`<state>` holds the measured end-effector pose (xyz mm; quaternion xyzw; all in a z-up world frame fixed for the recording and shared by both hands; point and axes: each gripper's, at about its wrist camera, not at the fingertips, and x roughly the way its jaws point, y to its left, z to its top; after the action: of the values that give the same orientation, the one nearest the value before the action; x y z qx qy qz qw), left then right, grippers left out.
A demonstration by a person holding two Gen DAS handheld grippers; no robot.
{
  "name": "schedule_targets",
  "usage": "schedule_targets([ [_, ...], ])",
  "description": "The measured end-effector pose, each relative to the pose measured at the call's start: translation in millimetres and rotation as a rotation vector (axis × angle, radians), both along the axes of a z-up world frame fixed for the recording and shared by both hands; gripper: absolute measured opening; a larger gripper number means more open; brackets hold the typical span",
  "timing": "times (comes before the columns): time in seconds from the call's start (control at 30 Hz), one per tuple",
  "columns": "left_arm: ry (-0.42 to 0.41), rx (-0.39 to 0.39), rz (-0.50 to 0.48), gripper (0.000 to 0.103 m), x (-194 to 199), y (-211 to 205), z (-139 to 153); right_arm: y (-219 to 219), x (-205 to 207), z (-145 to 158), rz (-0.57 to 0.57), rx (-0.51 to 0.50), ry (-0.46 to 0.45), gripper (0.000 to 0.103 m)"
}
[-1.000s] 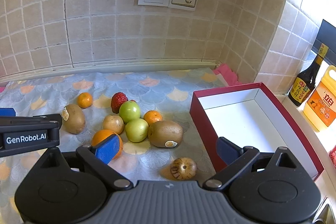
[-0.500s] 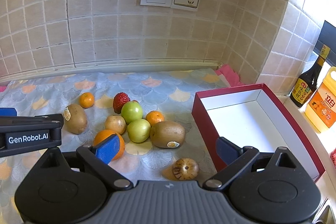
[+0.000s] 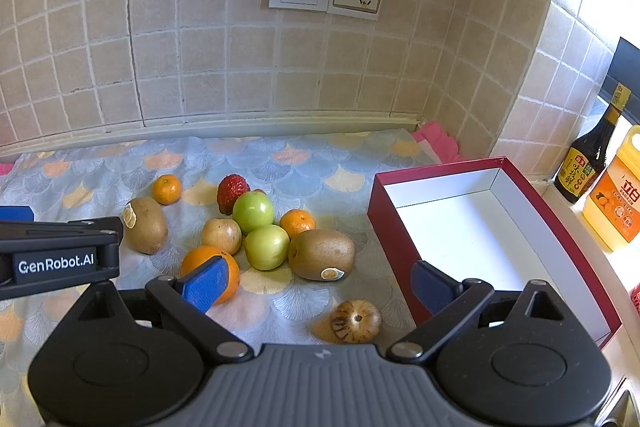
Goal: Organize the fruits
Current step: 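Move both tools toward the fruit pile on the cloth, then grasp the kiwi with the left tool while the right tool grasps the large orange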
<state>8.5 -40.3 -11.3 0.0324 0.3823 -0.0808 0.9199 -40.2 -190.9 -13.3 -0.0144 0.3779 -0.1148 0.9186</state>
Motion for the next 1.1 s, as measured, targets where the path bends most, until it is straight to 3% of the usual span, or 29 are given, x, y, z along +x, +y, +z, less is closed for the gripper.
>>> schedule_targets([
  [0.23,-0.006,0.015,0.011,0.102,2.6,7.0,-6.7,1.1,2.3,-2.7,0.006,0.004,0.004,0.099],
  [0.43,-0.023,0.021,-0.002,0.102,23.5,39.4,-16.1,5.1,10.3,-8.6,0.042,0.054,0.001,0.099],
  [0.53,0.04,-0.024,-0.043,0.102,44.9,58.9,-37.5,15.2,22.3,-22.4,0.09,0.068,0.045,0.092],
  [0.7,0.109,-0.124,-0.116,0.102,74.9,72.5,-62.8,28.5,36.4,-47.1,0.166,0.152,0.056,0.092],
  [0.8,0.152,-0.175,-0.145,0.102,91.8,68.6,-71.8,36.1,43.9,-56.5,0.18,0.147,0.07,0.091],
  [1.1,0.228,-0.185,-0.211,0.101,127.0,39.6,-99.5,35.7,74.6,-81.5,0.191,0.143,0.12,0.089],
])
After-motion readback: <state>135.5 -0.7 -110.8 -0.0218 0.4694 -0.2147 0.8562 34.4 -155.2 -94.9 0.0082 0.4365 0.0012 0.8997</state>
